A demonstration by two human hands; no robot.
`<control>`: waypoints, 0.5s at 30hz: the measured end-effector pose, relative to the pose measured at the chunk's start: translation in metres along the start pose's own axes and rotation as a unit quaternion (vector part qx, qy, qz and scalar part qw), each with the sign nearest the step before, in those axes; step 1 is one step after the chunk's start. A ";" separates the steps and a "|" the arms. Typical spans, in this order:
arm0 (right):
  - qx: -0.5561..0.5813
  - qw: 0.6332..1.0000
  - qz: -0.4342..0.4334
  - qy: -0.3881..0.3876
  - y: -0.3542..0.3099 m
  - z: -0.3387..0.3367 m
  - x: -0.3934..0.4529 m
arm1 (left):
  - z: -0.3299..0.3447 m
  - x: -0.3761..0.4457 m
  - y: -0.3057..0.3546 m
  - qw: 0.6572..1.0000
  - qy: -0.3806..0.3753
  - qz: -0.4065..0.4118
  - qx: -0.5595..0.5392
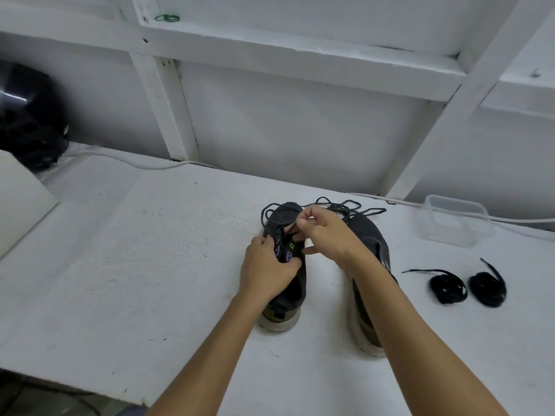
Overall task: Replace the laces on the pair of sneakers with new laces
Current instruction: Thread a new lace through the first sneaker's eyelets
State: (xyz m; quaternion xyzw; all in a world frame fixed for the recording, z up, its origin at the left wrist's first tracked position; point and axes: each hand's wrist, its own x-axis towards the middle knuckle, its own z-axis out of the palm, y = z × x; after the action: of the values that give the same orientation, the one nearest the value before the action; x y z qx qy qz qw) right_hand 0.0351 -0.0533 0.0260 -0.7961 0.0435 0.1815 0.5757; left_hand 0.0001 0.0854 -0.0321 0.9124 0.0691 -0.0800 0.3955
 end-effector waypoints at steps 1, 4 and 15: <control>0.013 1.000 -0.010 0.005 -0.001 0.000 -0.001 | 0.002 0.000 -0.001 1.000 0.000 0.000 0.004; 0.191 0.979 -0.063 0.040 -0.009 -0.004 0.001 | 0.004 0.002 -0.003 1.000 -0.014 -0.005 0.009; -0.392 0.918 -0.059 -0.022 0.004 -0.028 0.015 | 0.001 0.001 -0.004 0.999 -0.004 -0.001 -0.033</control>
State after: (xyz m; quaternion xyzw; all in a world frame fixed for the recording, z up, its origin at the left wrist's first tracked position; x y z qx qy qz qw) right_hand 0.0548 -0.0782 0.0250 -0.9547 -0.0914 0.1672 0.2285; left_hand 0.0006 0.0872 -0.0363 0.8984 0.0715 -0.0814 0.4257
